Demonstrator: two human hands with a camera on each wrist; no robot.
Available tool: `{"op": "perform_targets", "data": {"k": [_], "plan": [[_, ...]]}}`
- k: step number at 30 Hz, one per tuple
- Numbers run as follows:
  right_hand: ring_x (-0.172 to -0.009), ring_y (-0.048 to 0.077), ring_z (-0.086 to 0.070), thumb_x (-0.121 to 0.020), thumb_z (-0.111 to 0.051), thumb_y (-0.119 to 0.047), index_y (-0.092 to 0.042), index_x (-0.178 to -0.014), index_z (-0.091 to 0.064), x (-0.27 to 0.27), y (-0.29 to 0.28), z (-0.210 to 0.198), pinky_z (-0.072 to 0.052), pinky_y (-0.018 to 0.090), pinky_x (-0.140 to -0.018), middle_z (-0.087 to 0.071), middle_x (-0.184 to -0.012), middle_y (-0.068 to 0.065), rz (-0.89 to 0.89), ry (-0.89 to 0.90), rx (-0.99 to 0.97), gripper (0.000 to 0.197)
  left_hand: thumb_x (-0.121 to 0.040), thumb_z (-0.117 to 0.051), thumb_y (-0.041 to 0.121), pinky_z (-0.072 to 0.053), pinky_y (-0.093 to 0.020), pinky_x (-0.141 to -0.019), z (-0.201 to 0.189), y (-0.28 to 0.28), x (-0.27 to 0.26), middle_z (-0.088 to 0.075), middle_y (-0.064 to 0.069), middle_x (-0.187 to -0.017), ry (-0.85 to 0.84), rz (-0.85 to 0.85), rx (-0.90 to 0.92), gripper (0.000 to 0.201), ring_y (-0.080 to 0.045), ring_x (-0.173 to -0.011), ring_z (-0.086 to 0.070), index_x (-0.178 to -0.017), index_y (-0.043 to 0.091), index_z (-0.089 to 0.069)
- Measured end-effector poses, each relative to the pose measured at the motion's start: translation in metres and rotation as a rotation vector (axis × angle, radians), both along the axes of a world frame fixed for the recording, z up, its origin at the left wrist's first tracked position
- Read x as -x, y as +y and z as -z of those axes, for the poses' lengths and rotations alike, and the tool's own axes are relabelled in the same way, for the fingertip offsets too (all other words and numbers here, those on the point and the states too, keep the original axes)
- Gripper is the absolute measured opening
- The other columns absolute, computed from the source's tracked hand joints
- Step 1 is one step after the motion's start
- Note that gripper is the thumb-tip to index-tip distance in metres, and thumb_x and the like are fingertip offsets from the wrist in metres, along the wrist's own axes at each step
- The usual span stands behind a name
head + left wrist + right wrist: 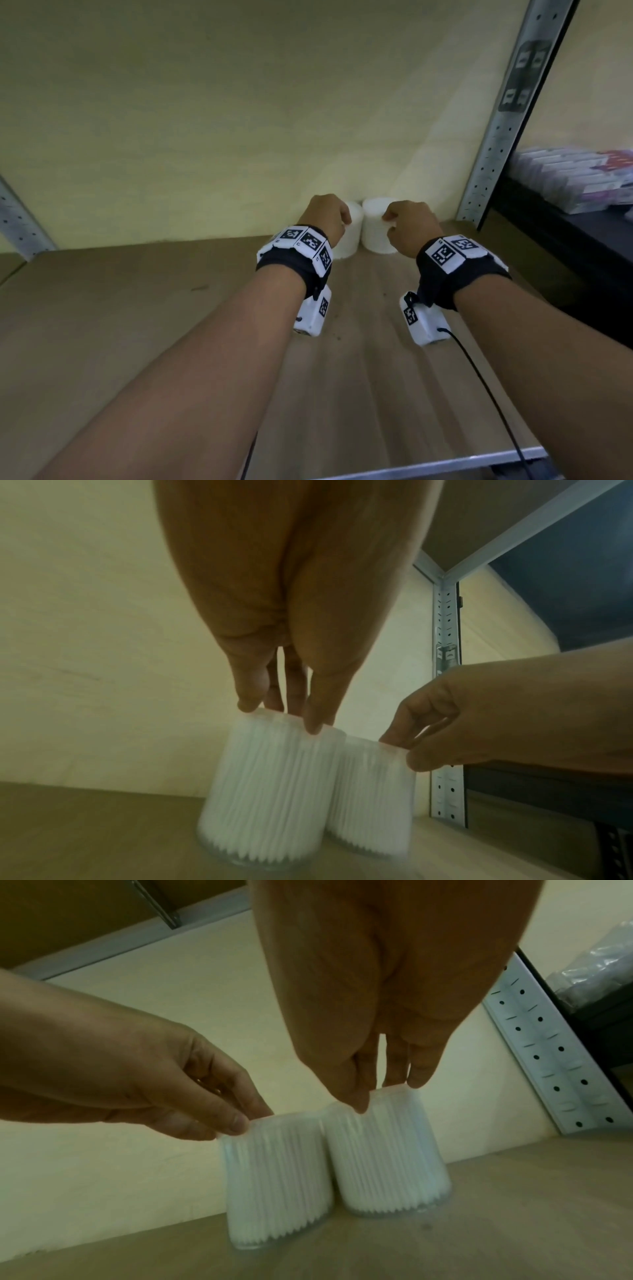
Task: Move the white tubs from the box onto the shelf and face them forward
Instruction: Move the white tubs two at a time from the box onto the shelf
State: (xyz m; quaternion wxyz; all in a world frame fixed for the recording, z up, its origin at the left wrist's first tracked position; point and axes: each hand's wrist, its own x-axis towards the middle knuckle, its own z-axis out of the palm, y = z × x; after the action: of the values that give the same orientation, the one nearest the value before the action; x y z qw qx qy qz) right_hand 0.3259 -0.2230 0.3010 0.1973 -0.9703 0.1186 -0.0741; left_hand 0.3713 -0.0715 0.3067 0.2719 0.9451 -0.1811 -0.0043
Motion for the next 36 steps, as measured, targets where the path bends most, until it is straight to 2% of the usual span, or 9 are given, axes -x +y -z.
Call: {"op": "perform_targets", "data": {"k": [6,8,11,13,15,21,31,32,36], "plan": [[-0.119,0.031,-0.055,-0.089,-0.05,-0.002,-0.013,-0.132,-0.055,-0.006,0.0,0.0,-0.046,0.032,-0.096,-0.054,-0.134,0.014,-0.023,0.014,0.04,0.045,-0.09,-0.058,0.005,-0.039,-0.026,-0.107,-0.001,-0.005,-0.011,-0.054,-0.014,-0.135,0.017,-0.004,-0.047,0.031,-0.026,-0.123,-0.053,-0.119,0.007,-0.066],[-0.121,0.032,-0.054,-0.089,-0.051,-0.004,-0.013,-0.135,-0.052,-0.005,0.0,-0.001,-0.046,0.033,-0.097,-0.052,-0.136,0.015,-0.037,0.04,0.045,0.047,-0.091,-0.054,0.003,-0.042,-0.027,-0.104,-0.001,-0.003,-0.009,-0.057,-0.013,-0.132,0.0,-0.002,-0.045,0.031,-0.025,-0.121,-0.055,-0.12,0.008,-0.066],[-0.132,0.031,-0.043,-0.091,-0.055,-0.014,-0.012,-0.144,-0.039,0.004,-0.001,-0.004,-0.039,0.036,-0.106,-0.042,-0.145,0.015,-0.095,0.115,0.064,0.056,-0.089,-0.055,0.005,-0.044,-0.028,-0.098,-0.002,0.003,0.002,-0.056,-0.01,-0.133,-0.02,0.026,-0.073,0.037,-0.024,-0.121,-0.055,-0.125,0.013,-0.062],[-0.142,0.028,-0.029,-0.092,-0.056,-0.022,-0.012,-0.15,-0.028,0.015,0.0,-0.005,-0.031,0.039,-0.115,-0.03,-0.153,0.012,-0.141,0.139,0.108,0.065,-0.088,-0.061,0.014,-0.04,-0.028,-0.101,-0.005,0.01,0.014,-0.047,-0.008,-0.143,0.014,0.071,-0.113,0.047,-0.024,-0.128,-0.048,-0.135,0.016,-0.052],[-0.144,0.027,-0.028,-0.092,-0.057,-0.024,-0.013,-0.151,-0.025,0.029,0.003,-0.004,-0.028,0.04,-0.117,-0.027,-0.156,0.01,-0.155,0.113,0.095,0.069,-0.088,-0.061,0.02,-0.034,-0.028,-0.106,-0.008,0.017,0.029,-0.04,-0.008,-0.148,0.013,0.113,-0.128,0.054,-0.023,-0.135,-0.04,-0.139,0.015,-0.046],[-0.13,0.025,-0.045,-0.09,-0.059,-0.022,-0.013,-0.141,-0.044,0.098,0.03,-0.011,-0.039,0.032,-0.106,-0.047,-0.142,0.011,-0.184,0.078,0.022,0.054,-0.087,-0.062,0.021,-0.038,-0.028,-0.102,-0.018,0.051,0.099,-0.044,-0.008,-0.143,0.032,0.073,-0.094,0.053,-0.023,-0.129,-0.045,-0.137,0.014,-0.046],[-0.121,0.022,-0.053,-0.088,-0.059,-0.026,-0.019,-0.126,-0.058,0.184,0.087,-0.011,-0.043,0.03,-0.099,-0.057,-0.132,0.004,-0.237,0.086,-0.02,0.039,-0.084,-0.065,0.027,-0.042,-0.027,-0.094,-0.021,0.107,0.192,-0.056,-0.003,-0.133,0.063,0.019,-0.11,0.051,-0.021,-0.115,-0.056,-0.132,0.017,-0.052],[-0.119,0.021,-0.054,-0.088,-0.059,-0.026,-0.019,-0.126,-0.058,0.243,0.114,-0.001,-0.043,0.03,-0.098,-0.058,-0.131,0.003,-0.273,0.143,-0.021,0.038,-0.084,-0.065,0.028,-0.043,-0.027,-0.093,-0.008,0.133,0.253,-0.056,-0.003,-0.132,0.106,0.019,-0.114,0.05,-0.021,-0.114,-0.056,-0.132,0.018,-0.053],[-0.116,0.021,-0.057,-0.087,-0.058,-0.022,-0.016,-0.122,-0.061,0.258,0.132,0.011,-0.046,0.032,-0.099,-0.06,-0.128,0.004,-0.3,0.116,-0.078,0.036,-0.084,-0.065,0.028,-0.044,-0.029,-0.091,0.005,0.144,0.272,-0.055,-0.002,-0.131,0.126,0.025,-0.089,0.047,-0.02,-0.112,-0.056,-0.128,0.02,-0.053]]}}
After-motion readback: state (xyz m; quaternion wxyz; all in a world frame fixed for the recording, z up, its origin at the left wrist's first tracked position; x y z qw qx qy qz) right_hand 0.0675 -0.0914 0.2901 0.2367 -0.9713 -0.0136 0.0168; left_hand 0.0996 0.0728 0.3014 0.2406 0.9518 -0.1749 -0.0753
